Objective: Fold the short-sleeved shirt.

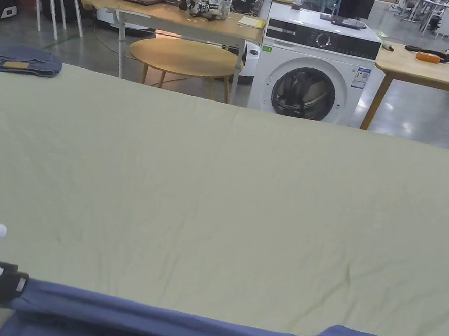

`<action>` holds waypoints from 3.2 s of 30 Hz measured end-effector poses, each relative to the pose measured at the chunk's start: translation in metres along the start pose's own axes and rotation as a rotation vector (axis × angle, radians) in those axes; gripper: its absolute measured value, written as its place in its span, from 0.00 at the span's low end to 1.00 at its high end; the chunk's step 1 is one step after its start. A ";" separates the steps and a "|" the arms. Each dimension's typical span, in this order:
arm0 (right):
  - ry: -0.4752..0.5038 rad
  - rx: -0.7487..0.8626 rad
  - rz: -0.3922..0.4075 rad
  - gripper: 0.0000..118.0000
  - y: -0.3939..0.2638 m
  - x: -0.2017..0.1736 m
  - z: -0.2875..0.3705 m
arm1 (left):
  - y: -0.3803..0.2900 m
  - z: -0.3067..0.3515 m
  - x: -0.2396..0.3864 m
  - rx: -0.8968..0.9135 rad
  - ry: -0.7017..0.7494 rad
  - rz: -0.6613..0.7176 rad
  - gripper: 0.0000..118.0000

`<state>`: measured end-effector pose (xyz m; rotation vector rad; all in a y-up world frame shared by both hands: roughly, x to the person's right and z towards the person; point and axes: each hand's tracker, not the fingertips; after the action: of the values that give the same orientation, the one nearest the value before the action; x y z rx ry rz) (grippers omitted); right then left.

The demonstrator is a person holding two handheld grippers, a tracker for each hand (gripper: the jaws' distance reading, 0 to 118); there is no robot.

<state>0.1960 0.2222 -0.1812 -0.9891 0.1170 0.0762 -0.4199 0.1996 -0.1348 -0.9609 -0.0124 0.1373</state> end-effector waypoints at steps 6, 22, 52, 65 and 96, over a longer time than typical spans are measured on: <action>-0.046 -0.147 0.021 0.00 -0.030 0.016 -0.047 | -0.038 -0.027 -0.001 -0.151 0.023 -0.037 0.00; -0.208 -0.060 0.059 0.59 -0.029 -0.001 -0.043 | -0.034 -0.018 0.019 -0.102 0.063 -0.017 0.34; -0.072 0.910 -0.031 0.00 0.040 -0.168 -0.004 | 0.028 0.020 0.116 0.797 0.188 -0.083 0.00; -0.048 0.869 0.008 0.00 0.045 -0.181 -0.019 | 0.012 0.010 -0.032 0.286 -0.180 0.207 0.00; -0.039 0.757 0.010 0.00 0.034 -0.173 -0.042 | -0.036 -0.075 -0.038 -0.149 -0.621 0.518 0.05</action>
<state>0.0183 0.2036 -0.2092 -0.2310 0.1023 0.0528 -0.4483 0.1131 -0.1464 -1.0217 -0.3500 0.9197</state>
